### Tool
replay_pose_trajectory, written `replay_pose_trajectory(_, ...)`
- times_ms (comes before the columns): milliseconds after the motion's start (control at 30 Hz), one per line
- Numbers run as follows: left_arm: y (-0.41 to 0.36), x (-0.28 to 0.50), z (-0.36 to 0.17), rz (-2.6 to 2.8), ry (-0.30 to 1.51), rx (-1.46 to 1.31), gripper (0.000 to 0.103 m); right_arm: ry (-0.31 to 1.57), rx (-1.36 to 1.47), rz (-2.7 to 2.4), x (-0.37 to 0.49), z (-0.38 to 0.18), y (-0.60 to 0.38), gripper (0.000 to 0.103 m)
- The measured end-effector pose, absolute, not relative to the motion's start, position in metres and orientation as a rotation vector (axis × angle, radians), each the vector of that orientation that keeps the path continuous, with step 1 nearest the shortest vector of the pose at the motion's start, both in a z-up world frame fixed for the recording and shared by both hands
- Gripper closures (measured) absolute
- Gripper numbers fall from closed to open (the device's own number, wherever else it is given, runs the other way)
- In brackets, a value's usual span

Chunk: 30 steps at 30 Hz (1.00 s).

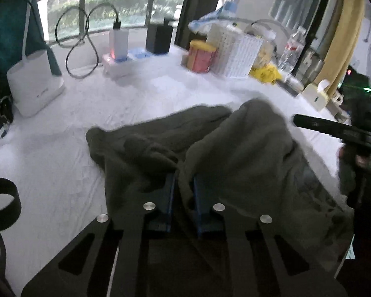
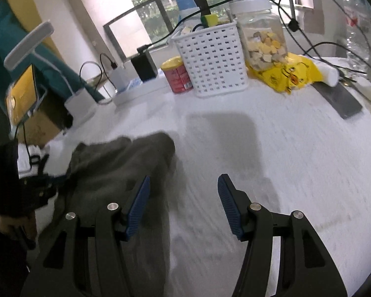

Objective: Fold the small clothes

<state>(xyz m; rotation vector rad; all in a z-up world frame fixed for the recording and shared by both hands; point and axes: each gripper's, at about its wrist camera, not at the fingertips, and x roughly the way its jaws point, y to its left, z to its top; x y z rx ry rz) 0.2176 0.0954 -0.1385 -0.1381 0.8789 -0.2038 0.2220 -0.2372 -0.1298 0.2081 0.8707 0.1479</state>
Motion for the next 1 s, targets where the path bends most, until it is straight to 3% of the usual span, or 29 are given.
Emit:
replay_pose_trajectory(233, 0.104, 0.216, -0.122, -0.205, 0.803, -0.156, 0.093, 0.932, 0.340, 0.256, 0.260, -0.156, -0.234, 0.043)
replay_pose_trajectory(267, 0.105, 0.216, -0.120, -0.211, 0.796, -0.159, 0.093, 0.919, 0.351, 0.266, 0.261, -0.155, -0.234, 0.048)
replay_pose_trajectory(300, 0.106, 0.217, -0.119, -0.214, 0.789, -0.160, 0.093, 0.928, 0.368, 0.293, 0.265, -0.156, -0.233, 0.077)
replay_pose_trajectory(333, 0.106, 0.218, -0.118, -0.218, 0.784, -0.160, 0.093, 0.928, 0.376, 0.309, 0.269, -0.155, -0.233, 0.085)
replay_pose_trajectory(400, 0.107, 0.223, -0.117, -0.222, 0.783, -0.151, 0.093, 0.893, 0.324, 0.308, 0.272, -0.146, -0.227, 0.090)
replay_pose_trajectory(633, 0.117, 0.232, -0.104, -0.204, 0.728, -0.137, 0.093, 0.752, 0.144, 0.297, 0.283, -0.101, -0.206, 0.091)
replay_pose_trajectory(1000, 0.139, 0.237, -0.140, -0.115, 0.867, -0.179, 0.093, 0.866, 0.044, 0.197, 0.303, -0.145, -0.195, 0.089)
